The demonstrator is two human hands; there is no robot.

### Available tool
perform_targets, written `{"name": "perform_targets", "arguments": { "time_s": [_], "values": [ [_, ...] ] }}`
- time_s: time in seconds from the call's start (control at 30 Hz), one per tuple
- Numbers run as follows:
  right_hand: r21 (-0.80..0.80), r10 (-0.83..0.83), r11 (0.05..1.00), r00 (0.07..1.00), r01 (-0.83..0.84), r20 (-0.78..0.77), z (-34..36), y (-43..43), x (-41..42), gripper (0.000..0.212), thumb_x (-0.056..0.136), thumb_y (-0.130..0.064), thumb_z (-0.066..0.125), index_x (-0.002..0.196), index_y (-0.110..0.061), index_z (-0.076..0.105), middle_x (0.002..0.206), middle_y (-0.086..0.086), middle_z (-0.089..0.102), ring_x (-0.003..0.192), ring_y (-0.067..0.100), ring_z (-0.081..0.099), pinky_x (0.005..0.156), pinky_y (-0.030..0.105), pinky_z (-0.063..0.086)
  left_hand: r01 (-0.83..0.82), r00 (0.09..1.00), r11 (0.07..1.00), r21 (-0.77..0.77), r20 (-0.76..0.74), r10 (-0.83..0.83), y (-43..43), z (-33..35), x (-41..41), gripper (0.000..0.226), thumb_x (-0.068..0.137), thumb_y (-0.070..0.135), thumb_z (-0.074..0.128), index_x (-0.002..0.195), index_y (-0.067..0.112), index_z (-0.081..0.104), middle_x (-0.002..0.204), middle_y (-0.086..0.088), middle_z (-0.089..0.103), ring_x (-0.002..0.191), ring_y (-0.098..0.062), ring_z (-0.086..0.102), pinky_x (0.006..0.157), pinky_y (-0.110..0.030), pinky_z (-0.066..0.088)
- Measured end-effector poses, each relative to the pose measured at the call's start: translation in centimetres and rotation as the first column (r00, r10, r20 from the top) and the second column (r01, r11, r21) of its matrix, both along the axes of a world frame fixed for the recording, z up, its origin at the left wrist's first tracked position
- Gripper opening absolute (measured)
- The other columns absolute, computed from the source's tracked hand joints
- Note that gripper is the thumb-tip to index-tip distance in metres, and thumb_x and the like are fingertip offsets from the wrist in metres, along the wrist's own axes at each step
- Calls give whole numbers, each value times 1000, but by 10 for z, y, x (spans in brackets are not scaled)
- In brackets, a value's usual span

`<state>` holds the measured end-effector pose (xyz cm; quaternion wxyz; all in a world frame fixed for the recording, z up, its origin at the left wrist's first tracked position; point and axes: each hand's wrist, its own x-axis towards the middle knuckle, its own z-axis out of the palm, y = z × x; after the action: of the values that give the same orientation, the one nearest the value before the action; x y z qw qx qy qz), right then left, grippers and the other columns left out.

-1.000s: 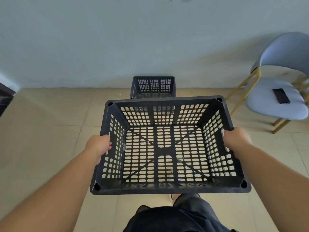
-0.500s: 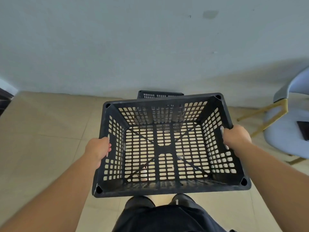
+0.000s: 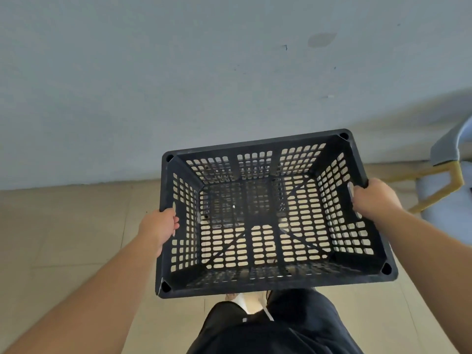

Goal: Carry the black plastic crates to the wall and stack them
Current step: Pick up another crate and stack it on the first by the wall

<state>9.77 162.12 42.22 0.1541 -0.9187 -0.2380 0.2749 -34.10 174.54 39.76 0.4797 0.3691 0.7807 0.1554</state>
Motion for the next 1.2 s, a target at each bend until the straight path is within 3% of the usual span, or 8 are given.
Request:
{"name": "perform_targets", "arguments": {
  "time_s": [0.07, 0.2, 0.5, 0.7, 0.87, 0.97, 1.07, 1.2],
  "values": [
    [14, -11, 1000, 1000, 11, 0, -10, 24, 11, 23, 97, -30, 50, 106, -10, 59, 89, 12, 67, 76, 33, 66, 73, 48, 59, -14, 1000, 1000, -24, 6, 14, 29, -6, 13, 34, 105, 26, 50, 121, 1, 65, 94, -7, 68, 82, -17, 64, 81, -36, 51],
    [11, -52, 999, 997, 53, -60, -33, 74, 33, 24, 98, -30, 51, 111, -11, 56, 92, 12, 66, 77, 32, 65, 72, 47, 59, -30, 999, 999, -34, -43, 29, 78, -21, 41, 33, 106, 28, 49, 121, 3, 65, 94, -7, 68, 82, -17, 64, 75, -33, 46],
    [-55, -50, 998, 987, 42, -154, -73, 163, 59, 29, 100, -32, 49, 119, -12, 57, 97, 12, 68, 83, 34, 67, 78, 53, 59, 7, 993, 997, -83, -114, -17, 153, -56, 60, 33, 105, 32, 47, 119, 7, 65, 96, -7, 73, 90, -20, 69, 85, -37, 49],
    [-106, -45, 994, 988, 30, -148, -108, 208, 51, 29, 100, -33, 47, 120, -13, 57, 98, 11, 68, 81, 31, 67, 75, 47, 59, -9, 996, 989, -147, -92, -4, 194, -99, 51, 31, 105, 30, 48, 119, 8, 65, 98, -10, 74, 94, -23, 70, 91, -42, 51],
    [-143, -71, 988, 992, 56, -101, -145, 231, 41, 30, 102, -32, 46, 121, -12, 55, 100, 13, 67, 85, 34, 66, 79, 52, 59, -45, 998, 974, -222, -56, 34, 223, -143, 46, 34, 104, 32, 50, 119, 7, 66, 99, -9, 73, 90, -21, 67, 98, -45, 50],
    [-153, -91, 985, 994, 80, -68, -174, 237, 38, 27, 103, -32, 46, 121, -13, 52, 94, 10, 64, 78, 30, 64, 68, 43, 57, -53, 998, 971, -232, -34, 46, 237, -173, 44, 36, 103, 32, 50, 123, 6, 65, 98, -6, 72, 89, -17, 66, 88, -37, 46],
    [-180, -79, 981, 996, 70, -47, -202, 243, 39, 27, 102, -30, 45, 118, -11, 53, 92, 11, 64, 79, 32, 62, 71, 45, 56, -55, 998, 971, -233, -26, 50, 249, -203, 45, 41, 103, 32, 50, 126, 2, 64, 90, -3, 69, 82, -11, 63, 76, -27, 37],
    [-196, -104, 977, 992, 88, -70, -239, 255, 40, 26, 102, -32, 46, 118, -13, 53, 95, 12, 65, 81, 33, 65, 75, 52, 58, -74, 997, 965, -250, 5, 77, 265, -240, 48, 40, 103, 35, 48, 125, 6, 64, 91, -1, 68, 82, -12, 62, 96, -36, 41]
  ]
}}
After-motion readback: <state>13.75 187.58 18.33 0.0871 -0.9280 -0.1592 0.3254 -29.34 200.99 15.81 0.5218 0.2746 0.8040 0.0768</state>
